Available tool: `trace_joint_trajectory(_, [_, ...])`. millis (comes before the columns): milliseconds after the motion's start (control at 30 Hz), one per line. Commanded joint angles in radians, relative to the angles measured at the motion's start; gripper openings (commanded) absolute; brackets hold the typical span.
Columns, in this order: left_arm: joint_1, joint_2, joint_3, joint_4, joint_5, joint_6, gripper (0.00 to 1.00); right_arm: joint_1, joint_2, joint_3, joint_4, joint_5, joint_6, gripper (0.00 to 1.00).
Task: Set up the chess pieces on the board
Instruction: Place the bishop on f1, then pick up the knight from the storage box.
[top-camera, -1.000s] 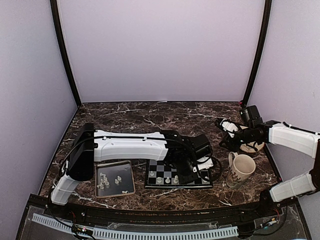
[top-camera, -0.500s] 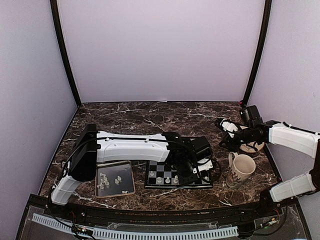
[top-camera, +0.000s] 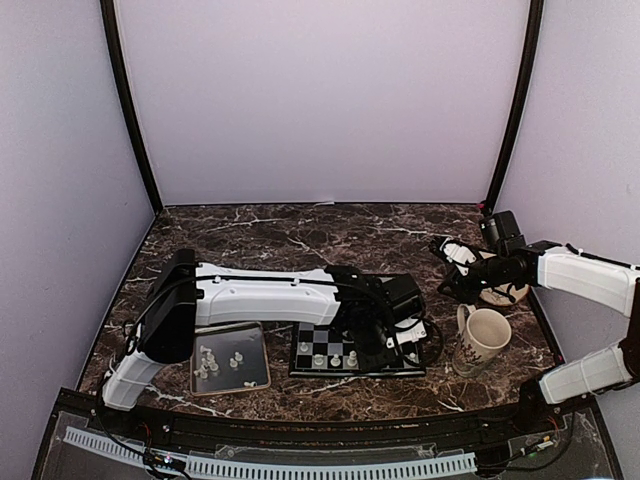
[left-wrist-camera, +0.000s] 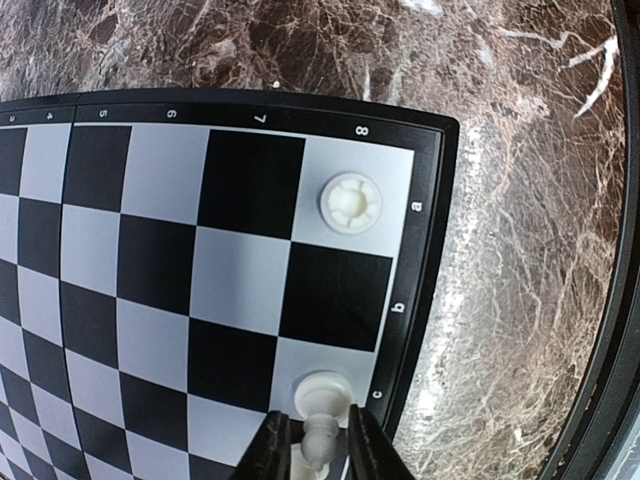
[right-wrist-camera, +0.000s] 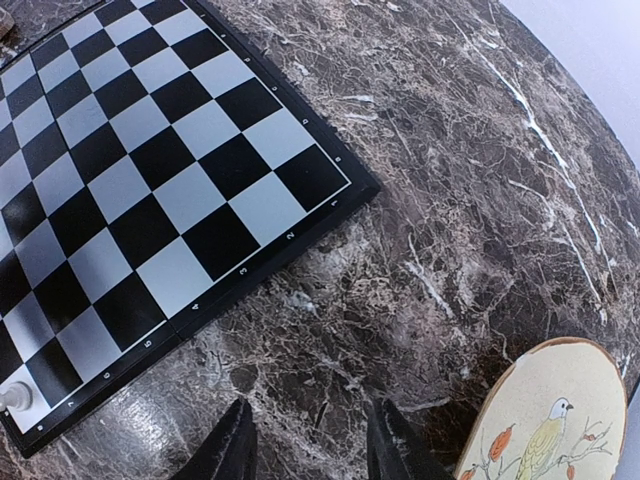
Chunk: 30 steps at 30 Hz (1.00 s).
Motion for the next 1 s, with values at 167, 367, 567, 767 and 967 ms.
trace_joint_trajectory(167, [-0.007, -0.006, 0.047, 0.010, -0.020, -0.022, 0.29, -0.007, 0.000, 0.011, -0.004, -0.012, -0.004, 0.39])
trace_joint_trajectory(367, [-0.006, -0.109, 0.043, 0.036, -0.052, -0.043, 0.33, -0.007, 0.002, 0.011, -0.006, -0.015, -0.006, 0.39])
trace_joint_trajectory(567, [0.016, -0.331, -0.204, 0.091, -0.203, -0.130, 0.39, -0.006, 0.000, 0.012, -0.005, -0.017, -0.009, 0.39])
trace_joint_trajectory(767, [0.139, -0.550, -0.529, 0.050, -0.246, -0.394, 0.37, -0.007, -0.008, 0.008, -0.003, -0.012, -0.011, 0.39])
trace_joint_trajectory(967, [0.273, -0.735, -0.779, -0.085, -0.276, -0.604, 0.32, -0.007, 0.007, 0.009, -0.003, -0.018, -0.013, 0.39])
